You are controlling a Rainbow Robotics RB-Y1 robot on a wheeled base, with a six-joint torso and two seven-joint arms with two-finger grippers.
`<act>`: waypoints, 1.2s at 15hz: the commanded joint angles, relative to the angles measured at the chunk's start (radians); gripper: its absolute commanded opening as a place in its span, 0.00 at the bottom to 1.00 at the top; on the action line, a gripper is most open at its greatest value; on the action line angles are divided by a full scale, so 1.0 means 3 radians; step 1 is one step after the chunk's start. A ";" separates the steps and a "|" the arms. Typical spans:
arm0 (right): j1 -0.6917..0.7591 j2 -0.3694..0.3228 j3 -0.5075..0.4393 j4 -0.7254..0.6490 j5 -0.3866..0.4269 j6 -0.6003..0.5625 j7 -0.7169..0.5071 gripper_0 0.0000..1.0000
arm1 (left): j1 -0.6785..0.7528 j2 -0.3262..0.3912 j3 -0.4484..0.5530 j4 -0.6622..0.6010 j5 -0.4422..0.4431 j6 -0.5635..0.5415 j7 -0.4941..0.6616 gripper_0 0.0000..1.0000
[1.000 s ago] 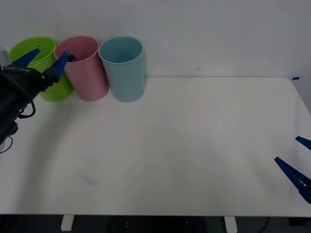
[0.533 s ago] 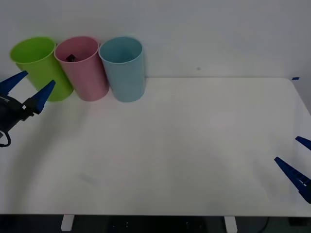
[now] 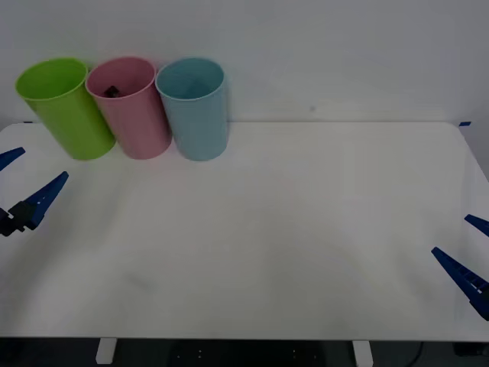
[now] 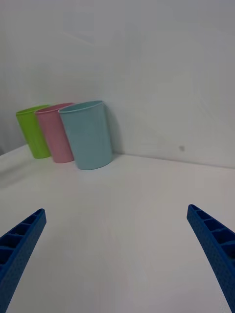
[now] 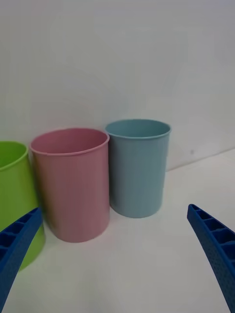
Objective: Grasp the object on the table and drop it into the matching bin: aluminum can to the light blue bin, PET bottle to the pink bin.
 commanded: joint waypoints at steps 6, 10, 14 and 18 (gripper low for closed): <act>0.0000 0.0000 0.0000 0.0000 0.0000 0.0000 0.0000 1.00 | 0.0435 0.0100 0.0063 -0.0036 0.0169 -0.0182 -0.0368 1.00; 0.0000 0.0000 0.0000 0.0000 0.0000 0.0000 0.0000 1.00 | 0.0701 0.0125 0.0139 -0.0144 0.0271 -0.0238 -0.0383 1.00; 0.0000 0.0000 0.0000 0.0000 0.0000 0.0000 0.0000 1.00 | 0.1038 0.0136 0.0216 -0.0261 0.0394 -0.0279 -0.0393 1.00; 0.0000 0.0000 0.0000 0.0000 0.0000 0.0000 0.0000 1.00 | 0.1299 0.0136 0.0282 -0.0287 0.0537 -0.0356 -0.0434 1.00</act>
